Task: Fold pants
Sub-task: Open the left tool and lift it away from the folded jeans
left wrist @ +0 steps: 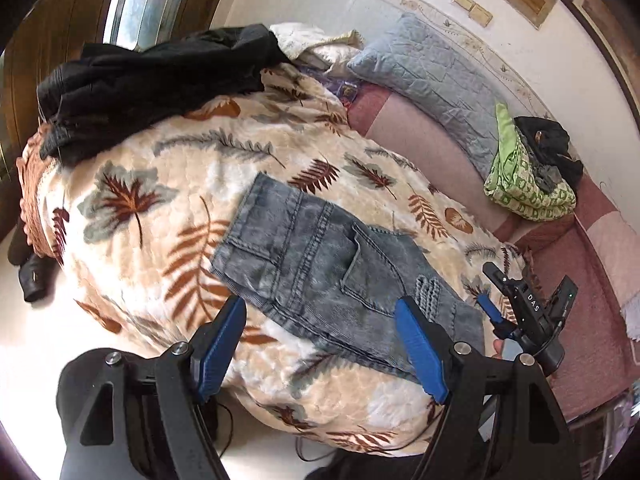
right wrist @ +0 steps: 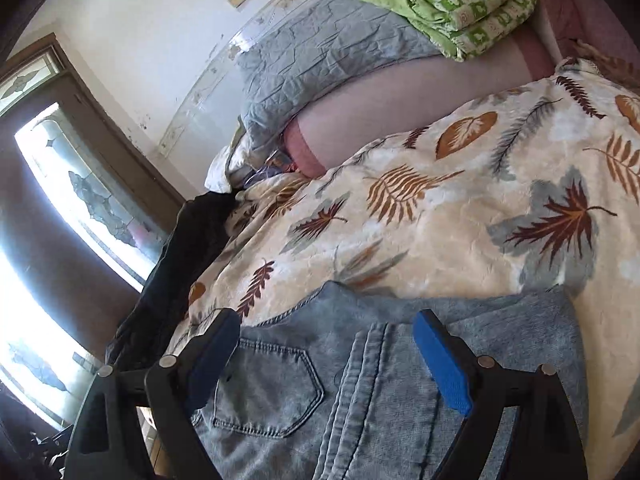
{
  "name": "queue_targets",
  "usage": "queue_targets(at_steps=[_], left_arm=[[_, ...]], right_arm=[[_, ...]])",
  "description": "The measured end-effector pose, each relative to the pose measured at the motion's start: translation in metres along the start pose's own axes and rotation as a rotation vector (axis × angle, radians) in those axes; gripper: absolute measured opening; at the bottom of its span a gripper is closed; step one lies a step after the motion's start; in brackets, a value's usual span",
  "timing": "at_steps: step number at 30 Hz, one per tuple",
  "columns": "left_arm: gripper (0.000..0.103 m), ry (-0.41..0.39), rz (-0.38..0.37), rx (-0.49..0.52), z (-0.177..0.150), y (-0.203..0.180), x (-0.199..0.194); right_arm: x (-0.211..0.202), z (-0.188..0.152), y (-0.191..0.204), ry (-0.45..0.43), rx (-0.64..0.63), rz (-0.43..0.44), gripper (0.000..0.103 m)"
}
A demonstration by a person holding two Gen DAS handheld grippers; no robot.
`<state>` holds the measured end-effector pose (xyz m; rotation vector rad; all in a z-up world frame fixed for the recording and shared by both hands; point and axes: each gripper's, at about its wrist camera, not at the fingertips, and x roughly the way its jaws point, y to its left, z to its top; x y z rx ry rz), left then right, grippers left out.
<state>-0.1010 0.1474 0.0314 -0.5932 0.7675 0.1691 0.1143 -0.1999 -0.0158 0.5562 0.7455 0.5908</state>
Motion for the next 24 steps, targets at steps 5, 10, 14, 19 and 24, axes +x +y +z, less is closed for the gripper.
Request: queue_targets(at_steps=[5,10,14,19,24], left_arm=[[0.077,0.053,0.053,-0.031,-0.020,-0.014,-0.001],[0.077,0.061,0.064,0.012,-0.015,-0.041,-0.003],[0.077,0.063,0.050,0.061,-0.013,-0.066,-0.003],[0.077,0.075,0.047,0.092,-0.014,-0.083,0.001],[0.077,0.062,-0.005,0.090,-0.015,-0.080,0.012]], right_arm=[[-0.008,-0.007,-0.011,0.007,0.055,0.053,0.090],[-0.017,-0.009,-0.030,-0.008,0.107,0.051,0.090],[-0.019,-0.011,-0.043,-0.014,0.144,0.031,0.090],[-0.020,-0.011,-0.036,-0.014,0.100,0.037,0.090],[-0.026,-0.006,-0.036,-0.029,0.134,0.104,0.090]])
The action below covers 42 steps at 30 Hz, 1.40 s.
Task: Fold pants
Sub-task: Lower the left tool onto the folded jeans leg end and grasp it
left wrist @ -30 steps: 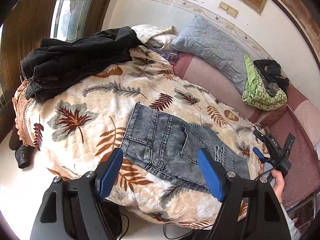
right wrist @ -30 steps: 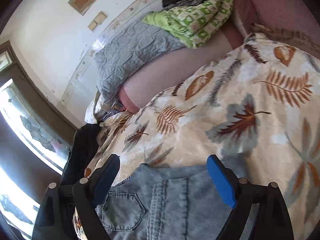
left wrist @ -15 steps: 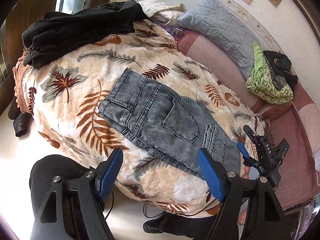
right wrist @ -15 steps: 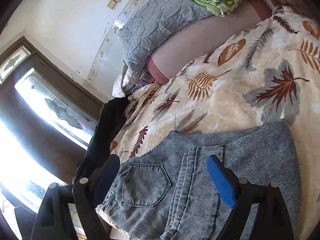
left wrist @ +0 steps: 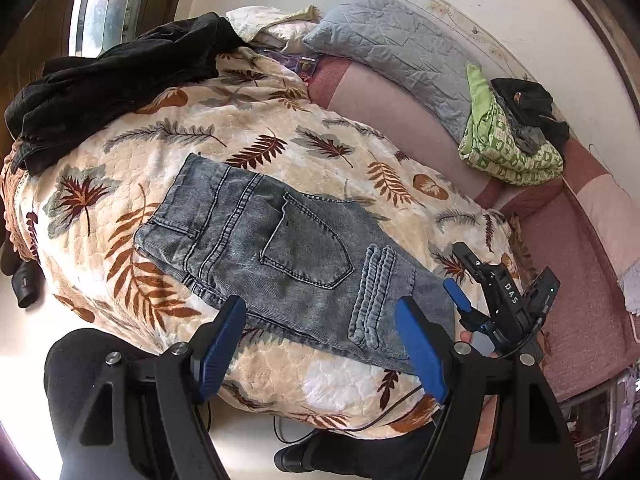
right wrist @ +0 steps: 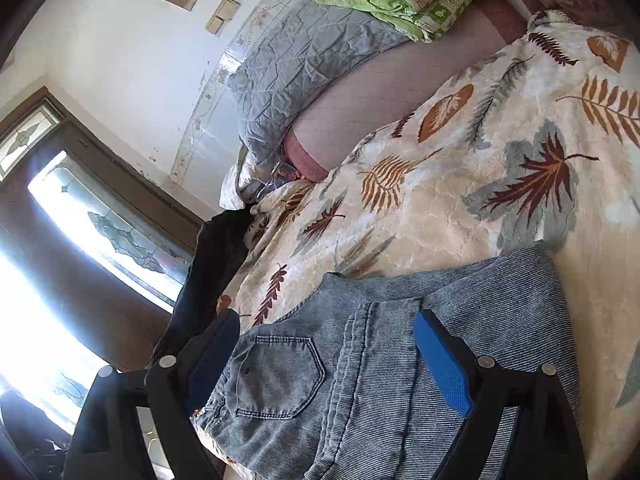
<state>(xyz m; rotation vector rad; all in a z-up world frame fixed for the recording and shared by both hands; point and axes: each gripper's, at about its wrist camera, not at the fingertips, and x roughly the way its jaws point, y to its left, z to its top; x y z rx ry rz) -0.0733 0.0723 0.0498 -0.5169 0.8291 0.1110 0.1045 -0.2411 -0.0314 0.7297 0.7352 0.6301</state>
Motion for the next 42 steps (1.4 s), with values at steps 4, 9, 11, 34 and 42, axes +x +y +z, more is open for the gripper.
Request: queue_targets(at_steps=[4,9,11,34,42], left_arm=[[0.077,-0.004,-0.038,-0.076,0.000,0.037,0.016],[0.077,0.032,-0.061,-0.254,0.017,0.102,0.054],[0.077,0.074,-0.111,-0.286,0.021,0.117,0.074],[0.022,-0.001,-0.269,-0.465,0.020,0.192,0.119],[0.017,-0.034,-0.242,-0.380,0.017,0.191,0.120]], right_arm=[[-0.003,0.001,-0.006,0.047,0.023,0.027,0.090],[-0.023,0.005,-0.025,0.014,0.085,0.020,0.091],[-0.027,0.005,-0.027,0.005,0.073,-0.007,0.091],[0.063,-0.050,0.081,0.294,-0.180,0.008,0.091],[0.176,-0.033,0.098,0.526,0.106,0.117,0.091]])
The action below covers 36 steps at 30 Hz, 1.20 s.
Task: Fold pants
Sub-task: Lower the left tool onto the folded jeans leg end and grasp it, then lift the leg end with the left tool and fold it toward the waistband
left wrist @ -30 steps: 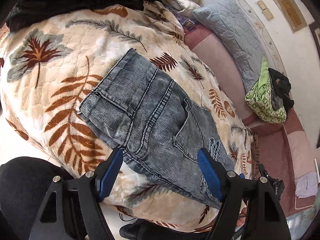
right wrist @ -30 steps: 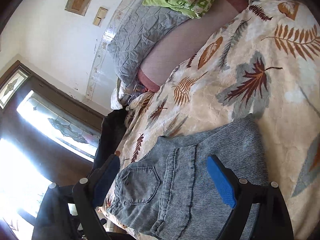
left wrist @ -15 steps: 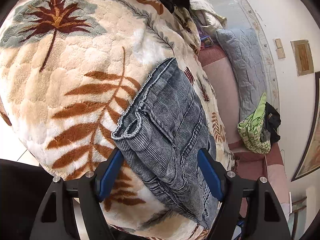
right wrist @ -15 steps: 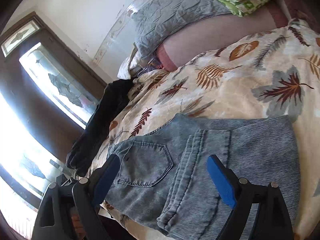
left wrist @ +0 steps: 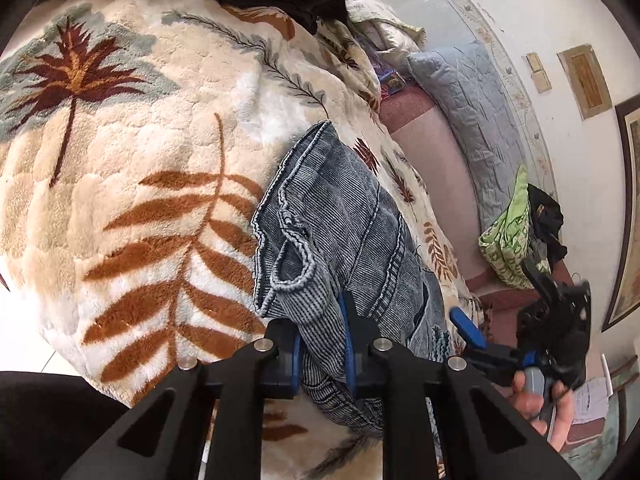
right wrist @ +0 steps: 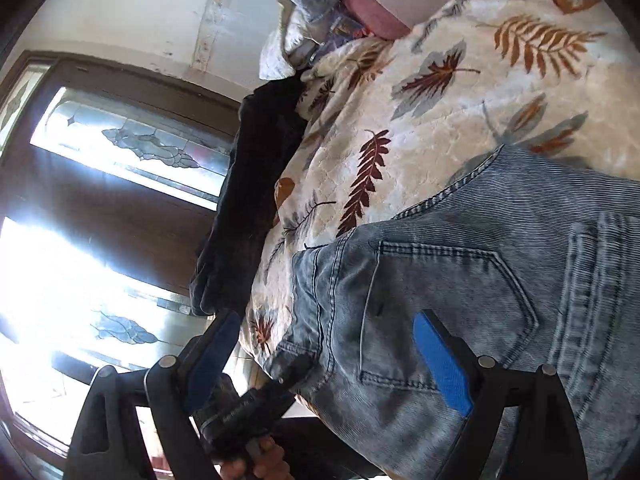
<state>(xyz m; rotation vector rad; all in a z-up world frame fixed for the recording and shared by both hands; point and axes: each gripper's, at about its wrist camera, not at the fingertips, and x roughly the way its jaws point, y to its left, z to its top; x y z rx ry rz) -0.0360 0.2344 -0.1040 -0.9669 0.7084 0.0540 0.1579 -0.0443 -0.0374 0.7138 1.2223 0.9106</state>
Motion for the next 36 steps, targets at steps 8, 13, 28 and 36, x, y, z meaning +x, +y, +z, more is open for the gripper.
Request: queue_targets(at_steps=[8,13,28,36], left_arm=[[0.017,-0.001,-0.022,-0.010,0.000,0.007,0.002],[0.017,-0.011,-0.009,0.008,-0.002,0.004,0.002],[0.017,-0.034,0.021,0.048,-0.004,-0.002,0.002],[0.016,-0.070,0.064,0.101,-0.004,-0.018,-0.001]], right_arm=[[0.034,0.025,0.005,0.079,0.052,-0.061,0.098],[0.056,0.046,-0.007,0.020,0.018,-0.173,0.100],[0.007,0.050,-0.041,-0.040,0.158,-0.008,0.101],[-0.091,-0.029,-0.065,-0.079,0.153,0.032,0.101]])
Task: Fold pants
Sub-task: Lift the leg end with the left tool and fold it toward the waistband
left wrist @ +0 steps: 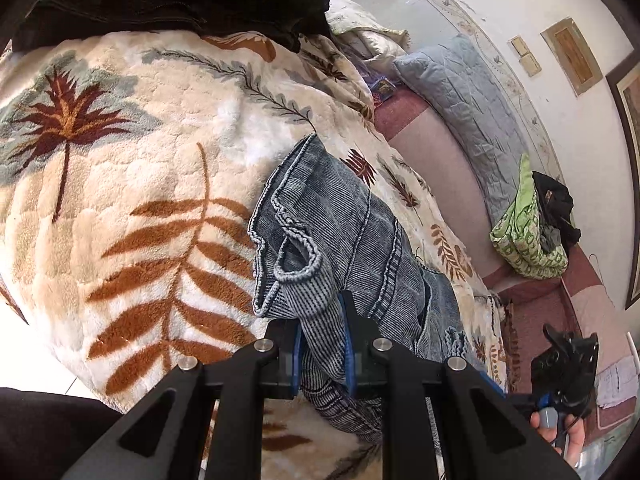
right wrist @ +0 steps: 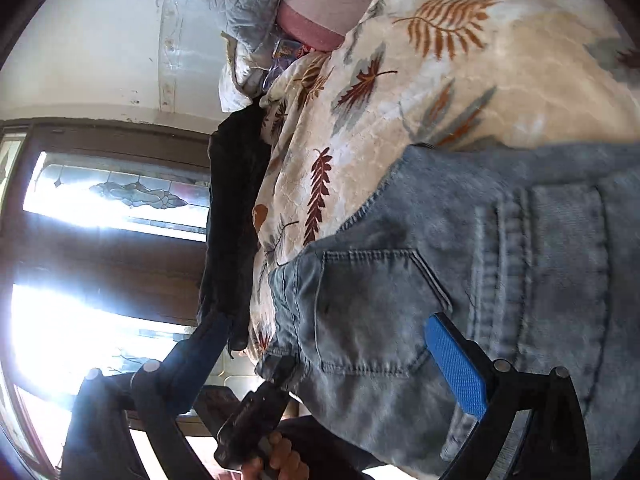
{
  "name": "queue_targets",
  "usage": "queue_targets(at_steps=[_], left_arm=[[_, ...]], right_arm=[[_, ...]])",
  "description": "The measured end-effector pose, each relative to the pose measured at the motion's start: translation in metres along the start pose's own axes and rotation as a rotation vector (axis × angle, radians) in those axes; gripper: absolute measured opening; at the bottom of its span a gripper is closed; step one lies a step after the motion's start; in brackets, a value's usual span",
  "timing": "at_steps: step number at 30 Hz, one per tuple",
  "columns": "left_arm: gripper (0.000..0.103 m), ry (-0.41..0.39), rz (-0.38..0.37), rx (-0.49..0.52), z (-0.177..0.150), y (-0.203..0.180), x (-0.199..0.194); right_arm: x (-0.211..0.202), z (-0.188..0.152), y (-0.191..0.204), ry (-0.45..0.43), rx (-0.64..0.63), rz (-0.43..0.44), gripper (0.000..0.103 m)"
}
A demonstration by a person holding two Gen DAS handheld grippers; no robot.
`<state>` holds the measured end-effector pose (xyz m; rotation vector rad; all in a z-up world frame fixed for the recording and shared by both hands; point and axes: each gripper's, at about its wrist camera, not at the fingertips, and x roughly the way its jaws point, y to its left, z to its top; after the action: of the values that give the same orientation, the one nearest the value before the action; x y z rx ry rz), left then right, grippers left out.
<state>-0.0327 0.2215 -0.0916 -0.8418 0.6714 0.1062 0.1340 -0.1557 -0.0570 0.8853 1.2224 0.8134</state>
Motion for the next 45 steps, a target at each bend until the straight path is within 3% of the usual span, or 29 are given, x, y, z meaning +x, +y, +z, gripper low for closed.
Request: queue_targets(at_steps=[6,9,14,16,18,23,25,27,28,30,35,39,45], left_arm=[[0.016,-0.009,0.039,0.039,0.002,-0.013,-0.003],[0.016,-0.016,0.053,0.061,0.001,-0.014,-0.004],[0.016,-0.014,0.058,0.078,0.000,-0.013,-0.001],[0.016,-0.015,0.049,0.080,0.000,-0.012,-0.001],[0.016,-0.014,0.033,0.068,0.000,-0.010,0.000],[0.016,-0.012,0.004,0.049,0.001,-0.007,-0.002],[0.016,-0.012,-0.005,0.038,0.002,-0.006,-0.002],[0.016,-0.012,-0.005,0.045,0.002,-0.008,-0.001],[0.016,-0.012,-0.005,0.054,0.002,-0.009,-0.001],[0.016,-0.016,0.004,0.073,0.002,-0.010,-0.003],[0.016,-0.014,-0.012,0.070,0.004,-0.009,-0.004],[0.016,-0.030,-0.015,0.095,0.005,-0.015,-0.006],[0.012,-0.053,0.015,0.149,0.005,-0.029,-0.009]], right_arm=[[-0.017,-0.014,-0.042,-0.038,0.158,0.117,0.101],[-0.010,-0.005,-0.020,-0.024,0.127,0.171,0.101],[0.040,0.019,0.019,0.021,0.064,0.152,0.101],[0.069,0.026,0.011,0.050,0.086,0.087,0.101],[0.099,0.027,-0.007,0.130,0.112,-0.044,0.099],[0.086,0.027,0.042,0.085,-0.002,-0.059,0.099],[0.093,0.031,0.044,0.070,-0.021,-0.080,0.102],[0.121,0.035,0.022,0.133,0.029,-0.218,0.103],[0.131,0.036,0.010,0.153,0.056,-0.230,0.103],[0.122,0.040,0.021,0.135,0.069,-0.224,0.103],[0.071,0.029,0.058,0.057,-0.038,-0.164,0.103],[0.029,-0.005,0.037,0.030,-0.037,-0.155,0.103],[-0.056,-0.036,-0.022,-0.151,0.068,-0.096,0.103]])
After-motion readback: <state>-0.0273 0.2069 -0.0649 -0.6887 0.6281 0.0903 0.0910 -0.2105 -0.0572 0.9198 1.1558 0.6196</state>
